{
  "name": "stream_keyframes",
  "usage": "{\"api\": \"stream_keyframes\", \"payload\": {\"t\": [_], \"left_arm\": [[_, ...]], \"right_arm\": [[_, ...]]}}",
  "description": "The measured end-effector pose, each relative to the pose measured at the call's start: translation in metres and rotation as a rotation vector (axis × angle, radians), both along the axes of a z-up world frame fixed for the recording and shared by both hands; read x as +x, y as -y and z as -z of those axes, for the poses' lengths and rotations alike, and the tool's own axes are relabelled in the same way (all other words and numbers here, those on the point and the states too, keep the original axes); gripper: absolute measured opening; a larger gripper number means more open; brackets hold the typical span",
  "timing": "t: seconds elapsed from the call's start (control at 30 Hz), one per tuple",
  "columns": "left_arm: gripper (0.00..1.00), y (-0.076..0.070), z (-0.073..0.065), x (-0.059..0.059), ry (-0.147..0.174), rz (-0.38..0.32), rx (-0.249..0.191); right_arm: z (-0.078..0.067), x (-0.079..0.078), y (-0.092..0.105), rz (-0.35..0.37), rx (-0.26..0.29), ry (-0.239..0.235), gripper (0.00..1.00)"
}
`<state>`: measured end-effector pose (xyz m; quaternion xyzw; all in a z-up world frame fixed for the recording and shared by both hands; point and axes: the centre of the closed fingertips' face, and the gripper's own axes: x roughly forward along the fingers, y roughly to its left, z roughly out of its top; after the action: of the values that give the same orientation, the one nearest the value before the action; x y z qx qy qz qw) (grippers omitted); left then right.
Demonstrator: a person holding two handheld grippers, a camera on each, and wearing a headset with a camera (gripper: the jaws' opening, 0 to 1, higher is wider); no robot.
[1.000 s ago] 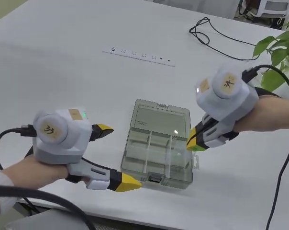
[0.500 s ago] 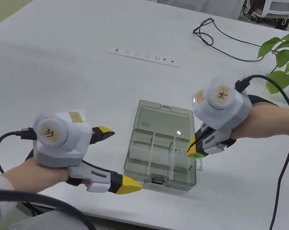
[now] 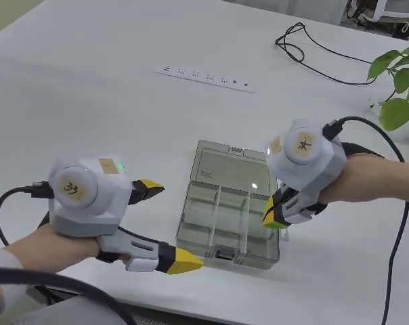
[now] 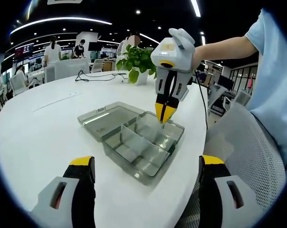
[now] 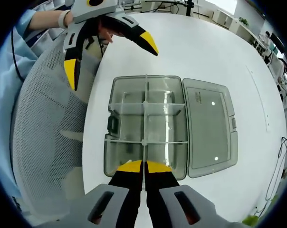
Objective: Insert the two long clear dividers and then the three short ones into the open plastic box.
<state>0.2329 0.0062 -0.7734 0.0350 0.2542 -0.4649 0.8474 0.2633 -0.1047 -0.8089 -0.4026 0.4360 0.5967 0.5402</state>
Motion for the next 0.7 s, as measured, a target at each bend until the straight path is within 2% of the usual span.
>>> {"api": "stream_keyframes", "payload": {"t": [0.47, 0.6, 0.63, 0.7], "left_arm": [[0.91, 0.0048, 0.0002, 0.0002, -0.001, 0.0, -0.011], [0.91, 0.003, -0.0006, 0.0016, 0.001, 0.002, -0.007], [0.91, 0.0023, -0.0017, 0.0022, 0.003, 0.002, -0.007], [0.91, 0.0014, -0.003, 0.0029, 0.007, 0.001, -0.006]], "right_arm": [[0.0, 0.0013, 0.0, 0.001, -0.002, 0.008, 0.02], [-0.0003, 0.0008, 0.0002, -0.03, 0.011, 0.022, 0.03], [-0.0003, 0.0009, 0.0016, -0.036, 0.006, 0.033, 0.04], [-0.0019, 0.0012, -0.0008, -0.039, 0.033, 0.049, 0.16]]}}
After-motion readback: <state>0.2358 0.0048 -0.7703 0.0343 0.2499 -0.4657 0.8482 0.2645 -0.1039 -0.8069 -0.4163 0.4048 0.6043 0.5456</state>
